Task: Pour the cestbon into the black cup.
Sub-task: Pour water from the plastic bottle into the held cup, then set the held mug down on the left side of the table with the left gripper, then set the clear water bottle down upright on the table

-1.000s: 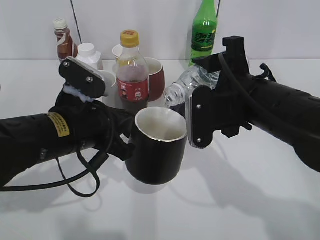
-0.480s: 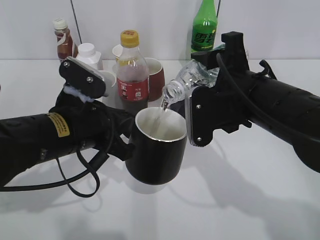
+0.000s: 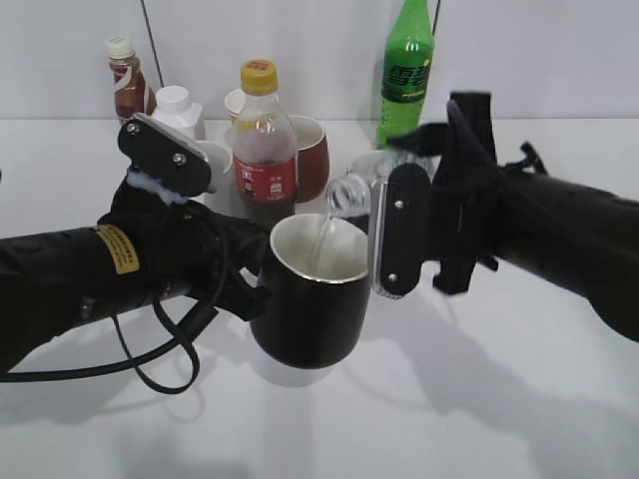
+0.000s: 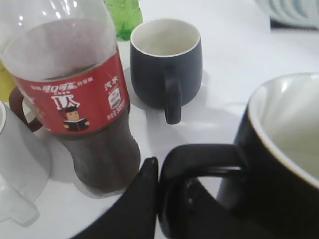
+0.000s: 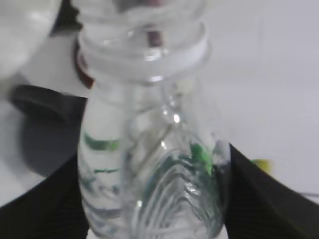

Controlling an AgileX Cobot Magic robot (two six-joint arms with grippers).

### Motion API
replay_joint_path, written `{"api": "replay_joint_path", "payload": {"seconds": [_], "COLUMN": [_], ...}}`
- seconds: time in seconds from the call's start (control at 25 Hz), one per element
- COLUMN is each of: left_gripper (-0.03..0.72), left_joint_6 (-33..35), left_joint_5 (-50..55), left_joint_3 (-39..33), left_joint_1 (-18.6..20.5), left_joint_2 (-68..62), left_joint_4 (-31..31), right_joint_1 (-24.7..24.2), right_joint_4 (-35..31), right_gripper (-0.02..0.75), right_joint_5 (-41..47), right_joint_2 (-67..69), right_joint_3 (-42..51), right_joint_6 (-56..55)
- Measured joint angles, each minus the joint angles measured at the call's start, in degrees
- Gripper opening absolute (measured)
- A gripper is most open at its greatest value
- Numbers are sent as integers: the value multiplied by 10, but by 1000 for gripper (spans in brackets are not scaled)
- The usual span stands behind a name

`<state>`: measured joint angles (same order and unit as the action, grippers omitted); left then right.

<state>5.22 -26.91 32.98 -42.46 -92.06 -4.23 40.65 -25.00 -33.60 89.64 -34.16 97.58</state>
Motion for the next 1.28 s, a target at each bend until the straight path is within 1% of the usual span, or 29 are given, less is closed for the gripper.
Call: {"api": "replay_joint_path", "payload": {"seconds": [0.2,0.32,0.4,0.48,0.56,0.64,0.72,0.8,0.92,1.08,1.16,1.28], "left_gripper": [51,51,51,51,51,51,51,51,51,51,51,51], "left_joint_6": [1,1,2,10,35,64,81,97,118,124,124,124], "left_joint_5": [-4,-17,-18,-21,-39,-75,-128,-180,-233,-290,-315,-347], "left_joint_3": [0,0,0,-8,-29,-63,-98,-123,-127,-110,-94,-67], "left_joint_1": [0,1,4,13,23,35,51,80,139,223,255,295], "left_joint_2": [-1,0,1,8,20,31,37,38,28,-24,-64,-130], "left_joint_4": [-1,-10,-32,-64,-102,-162,-222,-264,-285,-287,-284,-238], "right_joint_1": [0,-1,-12,-28,-52,-82,-112,-146,-191,-232,-241,-245], "right_joint_4": [-2,-2,-1,-1,8,28,60,99,133,149,165,180], "right_gripper": [509,509,509,509,509,509,509,509,509,509,509,509], "right_joint_5": [86,98,98,96,91,87,73,49,18,-40,-85,-165], "right_joint_2": [-7,-21,-29,-33,-33,-33,-33,-33,-19,33,66,123], "right_joint_3": [0,0,0,0,0,0,1,8,16,18,18,18], "right_joint_6": [-193,-337,-440,-517,-576,-643,-712,-781,-833,-873,-901,-923]}}
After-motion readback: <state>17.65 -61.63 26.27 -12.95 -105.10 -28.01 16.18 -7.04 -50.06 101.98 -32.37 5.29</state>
